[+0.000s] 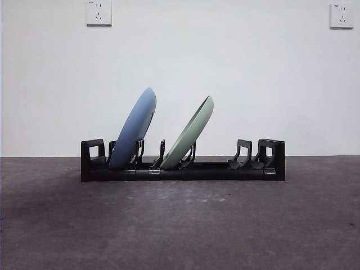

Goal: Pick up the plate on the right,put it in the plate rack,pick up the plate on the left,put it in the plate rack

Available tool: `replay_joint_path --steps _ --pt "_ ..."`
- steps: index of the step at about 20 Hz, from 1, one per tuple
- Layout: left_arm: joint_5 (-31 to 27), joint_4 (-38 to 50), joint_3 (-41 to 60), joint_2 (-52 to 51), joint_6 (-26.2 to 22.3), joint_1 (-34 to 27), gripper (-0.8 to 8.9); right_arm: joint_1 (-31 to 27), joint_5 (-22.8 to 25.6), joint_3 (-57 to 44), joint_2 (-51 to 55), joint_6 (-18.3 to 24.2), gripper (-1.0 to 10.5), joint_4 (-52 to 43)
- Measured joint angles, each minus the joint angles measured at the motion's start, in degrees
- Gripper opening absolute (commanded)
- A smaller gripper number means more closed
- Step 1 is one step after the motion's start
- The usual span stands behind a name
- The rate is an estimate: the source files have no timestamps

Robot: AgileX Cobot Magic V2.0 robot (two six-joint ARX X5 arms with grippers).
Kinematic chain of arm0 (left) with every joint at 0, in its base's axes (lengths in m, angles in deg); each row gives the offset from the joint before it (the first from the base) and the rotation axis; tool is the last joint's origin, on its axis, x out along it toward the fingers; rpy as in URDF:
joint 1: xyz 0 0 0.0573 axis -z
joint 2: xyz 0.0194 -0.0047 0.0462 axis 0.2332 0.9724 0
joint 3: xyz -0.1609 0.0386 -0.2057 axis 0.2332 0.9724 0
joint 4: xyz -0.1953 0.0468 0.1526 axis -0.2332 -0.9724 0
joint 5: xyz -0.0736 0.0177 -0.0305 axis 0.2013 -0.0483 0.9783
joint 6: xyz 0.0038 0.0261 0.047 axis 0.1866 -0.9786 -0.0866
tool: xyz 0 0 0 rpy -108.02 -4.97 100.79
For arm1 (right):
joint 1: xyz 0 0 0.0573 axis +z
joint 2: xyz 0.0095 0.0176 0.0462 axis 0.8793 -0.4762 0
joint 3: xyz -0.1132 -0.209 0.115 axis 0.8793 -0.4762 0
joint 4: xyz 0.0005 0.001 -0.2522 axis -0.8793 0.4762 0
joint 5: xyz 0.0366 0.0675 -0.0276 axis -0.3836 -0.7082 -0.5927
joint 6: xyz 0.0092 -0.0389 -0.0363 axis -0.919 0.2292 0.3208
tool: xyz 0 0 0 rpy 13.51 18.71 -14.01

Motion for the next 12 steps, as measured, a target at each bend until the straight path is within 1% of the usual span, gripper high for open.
replay_joint_path --steps 4,6,8,10,11,12 --pt "-0.09 0.07 0.00 1.20 -0.04 0.00 -0.01 0.00 5.03 0.00 -3.04 0.00 0.0 0.00" --pt "-2.45 2.75 0.00 2.40 -0.61 -0.02 -0.01 0.00 7.85 0.00 -4.59 -0.02 0.0 0.00" --pt "-3.17 2.86 -0.02 3.69 -1.84 -0.02 -0.01 0.00 10.97 0.00 -6.27 -0.02 0.0 0.00" --pt "-6.62 3.15 -0.02 4.90 -3.76 -0.24 -0.01 0.00 13.55 0.00 -8.46 0.00 0.0 0.00" --pt "-8.81 4.46 0.00 5.60 -5.33 -0.61 -0.01 0.00 14.64 0.00 -9.70 -0.04 0.0 0.00" --pt "-9.75 6.60 0.07 5.88 -7.02 -1.38 -0.01 0.00 15.50 0.00 -10.69 -0.02 0.0 0.00"
